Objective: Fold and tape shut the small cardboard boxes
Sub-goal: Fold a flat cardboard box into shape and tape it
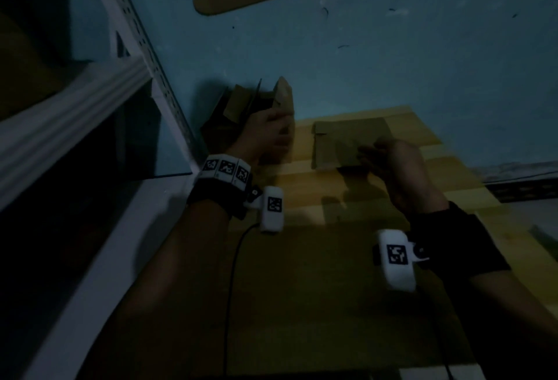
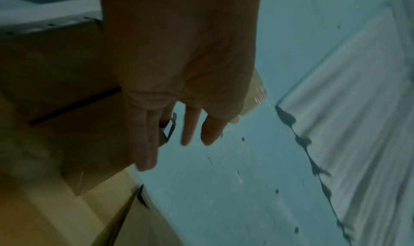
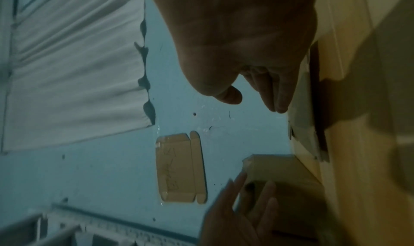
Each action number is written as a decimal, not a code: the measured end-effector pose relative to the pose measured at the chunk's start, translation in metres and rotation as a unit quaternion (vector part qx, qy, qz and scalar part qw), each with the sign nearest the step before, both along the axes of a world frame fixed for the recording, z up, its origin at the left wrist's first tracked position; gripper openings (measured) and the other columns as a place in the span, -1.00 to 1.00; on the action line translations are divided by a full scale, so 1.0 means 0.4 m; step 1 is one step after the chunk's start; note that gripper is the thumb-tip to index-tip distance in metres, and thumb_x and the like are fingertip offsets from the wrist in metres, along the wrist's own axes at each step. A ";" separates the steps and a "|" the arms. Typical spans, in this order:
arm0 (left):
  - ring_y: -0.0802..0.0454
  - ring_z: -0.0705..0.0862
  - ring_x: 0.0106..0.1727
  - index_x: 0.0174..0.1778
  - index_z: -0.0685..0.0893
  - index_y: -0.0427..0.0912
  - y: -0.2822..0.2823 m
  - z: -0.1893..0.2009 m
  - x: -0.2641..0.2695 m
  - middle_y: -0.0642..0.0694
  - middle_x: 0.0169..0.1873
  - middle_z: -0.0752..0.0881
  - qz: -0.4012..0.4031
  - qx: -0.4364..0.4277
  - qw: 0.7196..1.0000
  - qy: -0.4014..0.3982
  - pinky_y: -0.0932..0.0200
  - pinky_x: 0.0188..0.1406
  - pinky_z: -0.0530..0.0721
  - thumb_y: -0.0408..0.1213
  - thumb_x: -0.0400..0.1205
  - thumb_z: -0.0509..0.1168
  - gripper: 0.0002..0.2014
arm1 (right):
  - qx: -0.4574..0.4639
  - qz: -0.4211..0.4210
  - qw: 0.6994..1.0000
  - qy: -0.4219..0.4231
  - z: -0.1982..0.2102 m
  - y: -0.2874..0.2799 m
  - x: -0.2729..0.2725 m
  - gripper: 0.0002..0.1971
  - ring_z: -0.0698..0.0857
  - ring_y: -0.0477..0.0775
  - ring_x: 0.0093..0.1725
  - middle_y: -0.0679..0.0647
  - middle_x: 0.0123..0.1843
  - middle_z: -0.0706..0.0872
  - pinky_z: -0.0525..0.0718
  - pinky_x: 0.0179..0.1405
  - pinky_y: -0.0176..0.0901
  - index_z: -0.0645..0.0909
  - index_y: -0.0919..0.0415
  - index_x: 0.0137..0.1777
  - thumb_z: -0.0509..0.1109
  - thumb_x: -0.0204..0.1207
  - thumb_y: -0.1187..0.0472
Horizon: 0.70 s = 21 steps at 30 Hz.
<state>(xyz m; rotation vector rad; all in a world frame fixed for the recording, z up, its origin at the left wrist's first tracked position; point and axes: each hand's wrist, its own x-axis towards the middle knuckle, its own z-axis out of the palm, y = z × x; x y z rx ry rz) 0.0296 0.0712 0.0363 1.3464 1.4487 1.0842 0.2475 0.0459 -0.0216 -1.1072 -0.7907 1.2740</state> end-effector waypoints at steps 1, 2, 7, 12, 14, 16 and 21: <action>-0.07 0.70 -0.14 0.28 0.64 -0.16 0.006 0.000 0.011 -0.14 -0.09 0.65 -0.007 -0.008 1.000 0.017 0.00 -0.16 0.73 -0.26 0.78 0.22 -0.80 | 0.001 0.015 1.000 0.001 -0.006 0.000 -0.001 -0.80 0.78 0.15 0.16 0.32 0.25 0.75 0.71 0.13 -0.08 0.62 0.20 0.07 0.16 0.78 0.35; -0.05 0.67 -0.18 0.23 0.65 -0.17 0.008 0.004 0.023 -0.15 -0.14 0.64 -0.018 -0.016 0.999 0.042 0.00 -0.18 0.72 -0.25 0.78 0.23 -0.83 | 0.000 0.018 1.000 -0.002 -0.006 -0.004 -0.007 -0.81 0.78 0.17 0.16 0.28 0.19 0.78 0.72 0.06 -0.10 0.61 0.15 0.02 0.18 0.77 0.33; 0.01 0.64 -0.31 0.02 0.61 -0.23 0.027 0.010 0.060 -0.15 -0.23 0.60 -0.038 -0.013 0.995 0.088 0.13 -0.38 0.67 -0.28 0.75 0.27 -0.91 | 0.007 0.033 0.999 -0.037 -0.004 -0.016 -0.021 -0.77 0.83 0.16 0.14 0.24 0.16 0.83 0.79 -0.11 -0.11 0.63 0.29 0.31 0.26 0.78 0.22; -0.18 0.71 -0.13 -0.11 0.62 -0.15 0.043 0.006 0.050 -0.31 -0.14 0.68 0.035 0.058 0.991 0.112 -0.20 -0.06 0.75 -0.33 0.73 0.26 -0.90 | -0.003 0.044 0.998 -0.040 0.007 -0.026 -0.025 -0.77 0.81 0.12 0.15 0.20 0.16 0.83 0.79 0.04 -0.06 0.62 0.27 0.32 0.25 0.80 0.20; -0.09 0.71 0.03 0.25 0.62 -0.20 0.037 0.016 0.036 -0.22 0.12 0.68 0.063 0.085 0.991 0.077 -0.09 0.06 0.76 -0.29 0.73 0.29 -0.81 | -0.004 0.041 0.998 -0.039 0.010 -0.029 -0.027 -0.84 0.81 0.13 0.16 0.18 0.14 0.83 0.80 0.17 0.07 0.65 0.18 0.21 0.26 0.80 0.18; -0.02 0.67 0.17 0.45 0.54 -0.22 0.031 0.024 0.014 -0.13 0.28 0.62 0.085 0.118 0.988 0.049 -0.01 0.15 0.75 -0.28 0.72 0.31 -0.63 | 0.002 0.038 0.998 -0.042 0.013 -0.031 -0.030 -0.87 0.81 0.16 0.16 0.19 0.11 0.83 0.81 0.19 0.14 0.65 0.13 0.14 0.26 0.80 0.18; 0.00 0.69 0.27 0.34 0.67 -0.11 0.009 0.057 -0.019 -0.08 0.26 0.70 0.098 0.173 0.979 -0.032 -0.01 0.33 0.69 -0.33 0.69 0.35 -0.71 | 0.007 0.038 0.998 -0.045 0.024 -0.044 -0.034 -0.88 0.78 0.04 0.05 0.18 0.18 0.79 0.77 -0.27 -0.28 0.62 0.13 0.22 0.32 0.75 0.26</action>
